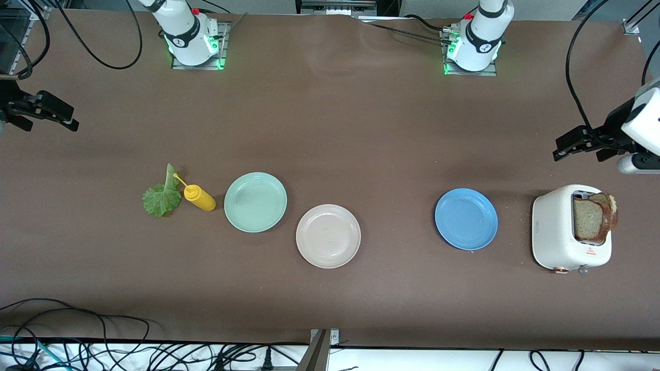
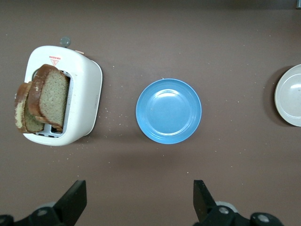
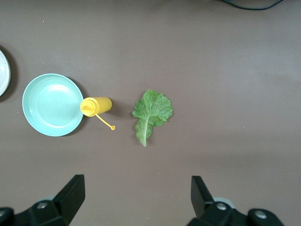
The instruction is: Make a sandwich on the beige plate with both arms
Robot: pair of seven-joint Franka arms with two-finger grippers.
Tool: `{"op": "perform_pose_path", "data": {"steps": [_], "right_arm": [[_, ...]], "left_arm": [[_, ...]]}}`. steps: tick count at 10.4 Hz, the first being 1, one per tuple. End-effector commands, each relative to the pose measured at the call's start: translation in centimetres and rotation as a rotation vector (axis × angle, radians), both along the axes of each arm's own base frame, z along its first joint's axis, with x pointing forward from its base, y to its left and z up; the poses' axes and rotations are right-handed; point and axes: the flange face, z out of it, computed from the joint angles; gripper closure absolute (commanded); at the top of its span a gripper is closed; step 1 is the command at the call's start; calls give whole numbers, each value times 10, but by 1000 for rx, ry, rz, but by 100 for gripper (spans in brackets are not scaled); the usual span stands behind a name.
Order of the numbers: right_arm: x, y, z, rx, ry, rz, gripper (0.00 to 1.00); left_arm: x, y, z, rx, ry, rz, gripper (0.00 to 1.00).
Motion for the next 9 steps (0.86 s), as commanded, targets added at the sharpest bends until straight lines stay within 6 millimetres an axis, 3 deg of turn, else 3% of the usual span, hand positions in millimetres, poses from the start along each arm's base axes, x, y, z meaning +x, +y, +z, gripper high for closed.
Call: {"op": "perform_pose_path", "data": {"steps": [1,9], "right_arm": [[0,0,7,8,-14,1,0],[0,0,7,16,-12,-1,0]], "left_arm": [[1,-5,4,-16,10,1,0],[2,-4,1,-14,14,1,0]]}}
